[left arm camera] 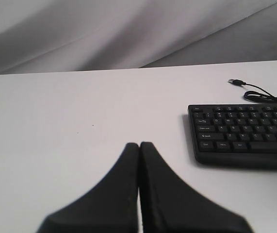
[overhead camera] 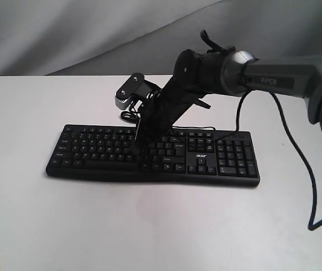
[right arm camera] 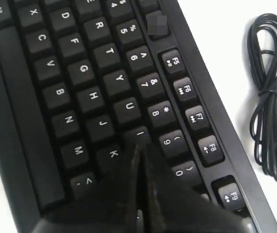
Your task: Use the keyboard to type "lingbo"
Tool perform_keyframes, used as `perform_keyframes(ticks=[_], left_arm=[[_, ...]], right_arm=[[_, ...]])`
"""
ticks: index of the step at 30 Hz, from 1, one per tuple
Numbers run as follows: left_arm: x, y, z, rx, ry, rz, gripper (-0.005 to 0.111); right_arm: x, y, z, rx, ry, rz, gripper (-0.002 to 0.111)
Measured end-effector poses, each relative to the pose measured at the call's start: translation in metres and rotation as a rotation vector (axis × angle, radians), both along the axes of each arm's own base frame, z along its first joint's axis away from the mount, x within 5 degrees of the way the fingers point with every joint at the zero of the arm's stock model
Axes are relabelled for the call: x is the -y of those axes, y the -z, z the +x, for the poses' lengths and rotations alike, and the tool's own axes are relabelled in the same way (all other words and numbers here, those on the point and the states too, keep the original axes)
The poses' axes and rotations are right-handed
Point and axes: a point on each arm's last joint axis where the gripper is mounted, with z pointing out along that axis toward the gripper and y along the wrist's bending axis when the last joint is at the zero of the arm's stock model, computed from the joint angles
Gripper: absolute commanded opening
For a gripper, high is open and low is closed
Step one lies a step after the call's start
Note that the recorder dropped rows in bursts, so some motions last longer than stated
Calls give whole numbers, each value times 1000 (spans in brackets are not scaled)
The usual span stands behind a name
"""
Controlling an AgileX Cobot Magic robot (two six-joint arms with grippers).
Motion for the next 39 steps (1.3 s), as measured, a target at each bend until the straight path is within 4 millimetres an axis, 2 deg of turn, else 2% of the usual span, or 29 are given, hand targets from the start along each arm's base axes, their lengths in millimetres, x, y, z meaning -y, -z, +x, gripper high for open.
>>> perform_keyframes(ticks=[15, 19, 39], left_arm=[[0, 0, 0, 0, 0, 0, 1], [0, 0, 0, 0, 0, 0, 1], [0, 0, 0, 0, 0, 0, 1]], right_arm=[[1, 2, 2, 23, 29, 38, 0], [3, 13, 4, 9, 37, 28, 0], [3, 17, 3, -6, 34, 25, 0]])
